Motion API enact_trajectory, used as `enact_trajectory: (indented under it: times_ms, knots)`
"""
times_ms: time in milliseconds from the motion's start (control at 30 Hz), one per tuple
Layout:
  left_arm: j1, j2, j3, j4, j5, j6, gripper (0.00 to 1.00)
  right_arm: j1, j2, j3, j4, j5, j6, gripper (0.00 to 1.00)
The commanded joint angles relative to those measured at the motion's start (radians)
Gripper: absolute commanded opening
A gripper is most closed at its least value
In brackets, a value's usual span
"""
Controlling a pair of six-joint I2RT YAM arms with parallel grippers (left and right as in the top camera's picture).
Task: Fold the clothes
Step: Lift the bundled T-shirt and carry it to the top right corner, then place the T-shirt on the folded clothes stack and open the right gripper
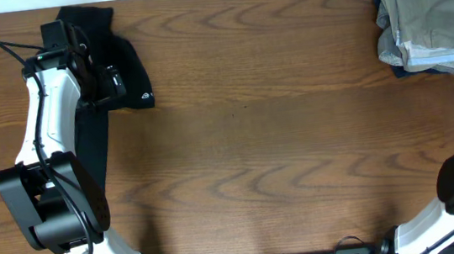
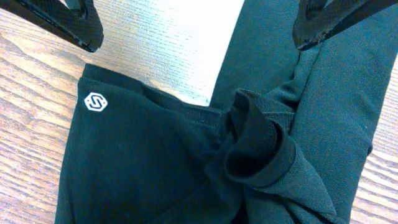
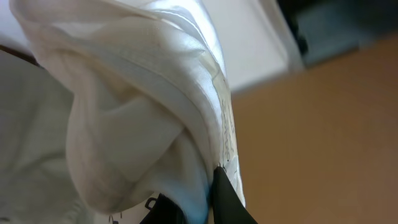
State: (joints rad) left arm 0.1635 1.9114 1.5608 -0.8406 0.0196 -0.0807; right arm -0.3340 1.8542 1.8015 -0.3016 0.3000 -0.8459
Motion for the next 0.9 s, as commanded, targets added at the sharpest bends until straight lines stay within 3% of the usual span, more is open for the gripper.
enact_trajectory:
  times_ms: [0, 500, 867]
  knots:
    - [0.003, -0.003, -0.001, -0.003, -0.002, -0.038, 0.98, -0.041, 0.054, 0.01, 0.004, 0.097, 0.116, 0.01]
    - [0.003, -0.003, -0.001, 0.002, -0.002, -0.056, 0.98, -0.061, 0.195, 0.01, 0.025, 0.234, 0.196, 0.01]
    - [0.003, -0.003, -0.001, 0.002, -0.002, -0.056, 0.98, 0.034, 0.261, 0.01, -0.068, -0.005, 0.358, 0.01]
